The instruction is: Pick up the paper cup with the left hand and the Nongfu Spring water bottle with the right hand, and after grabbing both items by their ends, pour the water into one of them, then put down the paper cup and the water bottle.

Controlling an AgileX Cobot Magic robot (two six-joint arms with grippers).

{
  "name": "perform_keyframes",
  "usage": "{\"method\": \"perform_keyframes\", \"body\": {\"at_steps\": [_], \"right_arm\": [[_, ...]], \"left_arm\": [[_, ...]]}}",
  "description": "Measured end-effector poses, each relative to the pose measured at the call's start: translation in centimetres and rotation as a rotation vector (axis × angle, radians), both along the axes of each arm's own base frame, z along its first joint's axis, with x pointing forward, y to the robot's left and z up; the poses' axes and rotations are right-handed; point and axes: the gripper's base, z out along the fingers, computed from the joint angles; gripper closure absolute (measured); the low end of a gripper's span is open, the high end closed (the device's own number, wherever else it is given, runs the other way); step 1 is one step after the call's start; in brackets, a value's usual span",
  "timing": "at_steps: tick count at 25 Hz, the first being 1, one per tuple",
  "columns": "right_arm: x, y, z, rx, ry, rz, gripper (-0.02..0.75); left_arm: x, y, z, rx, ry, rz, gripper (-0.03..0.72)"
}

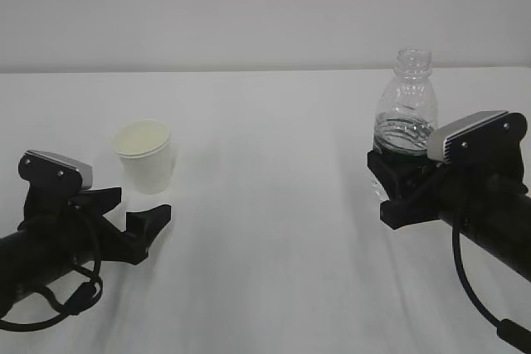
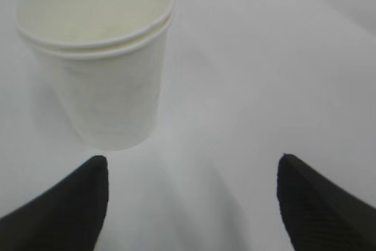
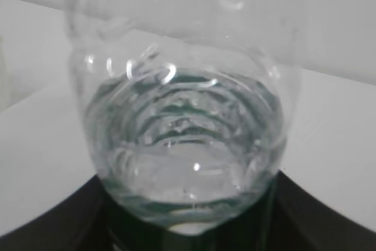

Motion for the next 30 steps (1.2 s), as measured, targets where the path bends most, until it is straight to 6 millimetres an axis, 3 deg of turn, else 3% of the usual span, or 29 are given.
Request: {"method": "perform_keyframes", "body": {"at_steps": [13,30], "right_arm": [[0.0,0.0,0.0,0.0,0.0,0.0,0.32],[0.0,0.0,0.0,0.0,0.0,0.0,0.321]], "left_arm": [[2.0,0.3,0.0,-0.019,-0.03,0.12,-0.003],[5.8,-0.8,-2.6,-0.028,-0.048,0.14,0.005]]}}
